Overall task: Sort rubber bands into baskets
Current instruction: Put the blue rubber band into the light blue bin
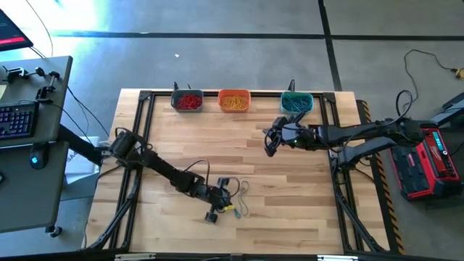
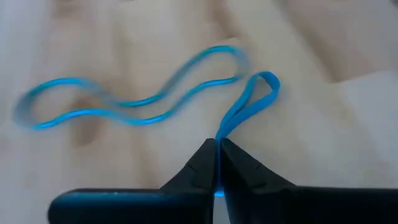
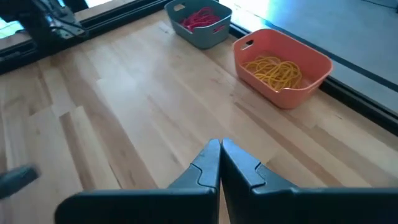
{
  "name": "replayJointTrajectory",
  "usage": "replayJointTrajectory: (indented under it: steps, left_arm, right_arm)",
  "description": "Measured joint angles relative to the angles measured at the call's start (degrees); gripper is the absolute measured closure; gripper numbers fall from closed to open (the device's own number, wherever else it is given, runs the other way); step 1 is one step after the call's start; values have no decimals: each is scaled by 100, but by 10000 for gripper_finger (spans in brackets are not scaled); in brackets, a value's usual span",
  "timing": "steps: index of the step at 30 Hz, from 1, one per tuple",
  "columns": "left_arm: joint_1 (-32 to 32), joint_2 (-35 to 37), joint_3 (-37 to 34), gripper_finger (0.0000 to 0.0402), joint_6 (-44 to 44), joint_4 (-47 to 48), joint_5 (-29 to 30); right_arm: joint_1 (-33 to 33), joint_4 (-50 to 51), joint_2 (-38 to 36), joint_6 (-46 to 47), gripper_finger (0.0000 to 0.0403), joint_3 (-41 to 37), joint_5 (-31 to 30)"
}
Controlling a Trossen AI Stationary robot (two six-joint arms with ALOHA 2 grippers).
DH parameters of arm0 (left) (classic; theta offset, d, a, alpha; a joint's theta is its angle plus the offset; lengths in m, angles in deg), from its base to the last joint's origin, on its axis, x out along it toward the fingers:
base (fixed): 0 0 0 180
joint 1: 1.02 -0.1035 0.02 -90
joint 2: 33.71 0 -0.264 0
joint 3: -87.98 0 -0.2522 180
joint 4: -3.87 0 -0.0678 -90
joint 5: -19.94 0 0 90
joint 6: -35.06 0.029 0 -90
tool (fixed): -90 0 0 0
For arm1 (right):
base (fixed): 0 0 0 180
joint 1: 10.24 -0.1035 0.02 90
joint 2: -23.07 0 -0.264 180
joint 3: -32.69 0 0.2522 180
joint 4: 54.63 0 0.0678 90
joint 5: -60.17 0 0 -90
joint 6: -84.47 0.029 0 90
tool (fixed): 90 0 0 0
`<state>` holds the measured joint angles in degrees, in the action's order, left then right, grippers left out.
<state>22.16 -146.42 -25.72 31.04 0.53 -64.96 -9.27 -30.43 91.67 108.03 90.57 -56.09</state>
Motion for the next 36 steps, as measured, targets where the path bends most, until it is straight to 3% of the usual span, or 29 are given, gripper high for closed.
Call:
replayJointTrajectory:
  steps: [7,14,19,25,29,36]
  left_arm:
    - [-267,660,-13,399,111,209,384]
    - [-663,1430,-9,399,267,380,663]
    - [-1050,1734,-9,399,237,438,643]
    - [-1509,1820,-9,399,214,444,575]
    - [-1831,1839,-9,399,212,539,550]
    - [-2350,1901,-9,399,261,564,-69]
  right_arm:
    - [-202,-7,0,-89,385,0,-1]
    - [-509,-276,2,-158,297,2,-48]
    - [-784,-802,185,-738,248,7,109]
    - [-1111,-1628,961,-1542,243,7,514]
    - [-1209,-1732,1285,-1628,246,7,379]
    - [-1294,-1755,1401,-2245,247,7,-96]
